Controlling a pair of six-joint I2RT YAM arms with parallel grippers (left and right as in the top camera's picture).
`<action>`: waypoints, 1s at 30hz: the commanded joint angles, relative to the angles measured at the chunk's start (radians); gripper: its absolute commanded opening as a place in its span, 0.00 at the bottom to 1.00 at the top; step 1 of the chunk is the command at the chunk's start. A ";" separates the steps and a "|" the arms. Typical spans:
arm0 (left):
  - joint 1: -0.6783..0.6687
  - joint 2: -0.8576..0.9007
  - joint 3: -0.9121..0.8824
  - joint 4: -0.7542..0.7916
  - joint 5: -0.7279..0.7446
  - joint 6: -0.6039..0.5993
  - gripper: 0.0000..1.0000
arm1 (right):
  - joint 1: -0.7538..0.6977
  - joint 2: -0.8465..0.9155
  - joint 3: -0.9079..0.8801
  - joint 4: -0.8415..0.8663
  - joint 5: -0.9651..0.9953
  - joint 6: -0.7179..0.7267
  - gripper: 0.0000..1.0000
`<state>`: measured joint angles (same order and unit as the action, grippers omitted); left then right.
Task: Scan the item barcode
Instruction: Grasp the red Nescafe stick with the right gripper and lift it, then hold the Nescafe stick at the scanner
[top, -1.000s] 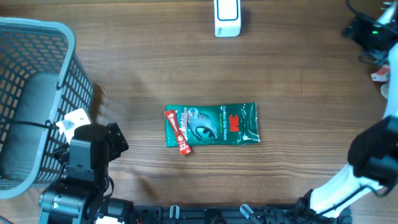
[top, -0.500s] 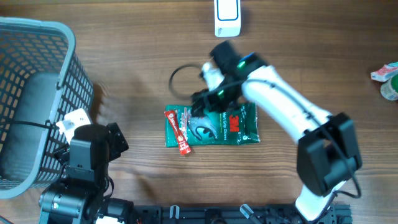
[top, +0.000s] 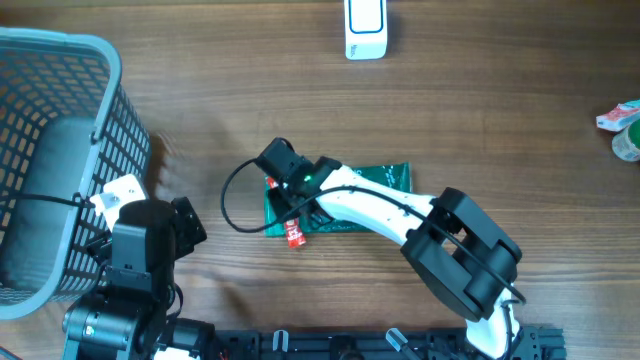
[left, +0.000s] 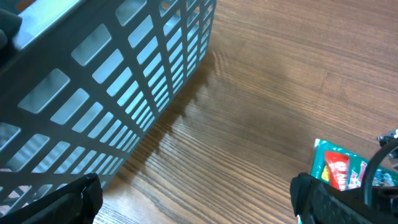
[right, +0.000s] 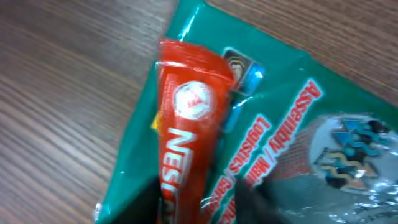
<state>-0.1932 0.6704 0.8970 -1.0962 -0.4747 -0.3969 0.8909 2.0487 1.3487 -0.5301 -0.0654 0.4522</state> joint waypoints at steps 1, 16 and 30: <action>0.008 -0.002 0.010 0.003 -0.010 0.016 1.00 | -0.005 0.039 -0.002 -0.010 -0.034 0.031 0.04; 0.008 -0.002 0.010 0.003 -0.010 0.016 1.00 | -0.504 -0.364 0.083 -0.088 -1.242 -0.069 0.04; 0.008 -0.002 0.010 0.003 -0.010 0.016 1.00 | -0.504 -0.364 0.084 0.481 -1.522 0.780 0.04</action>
<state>-0.1932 0.6704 0.8970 -1.0966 -0.4747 -0.3969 0.3870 1.6775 1.4277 -0.0883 -1.5593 0.6937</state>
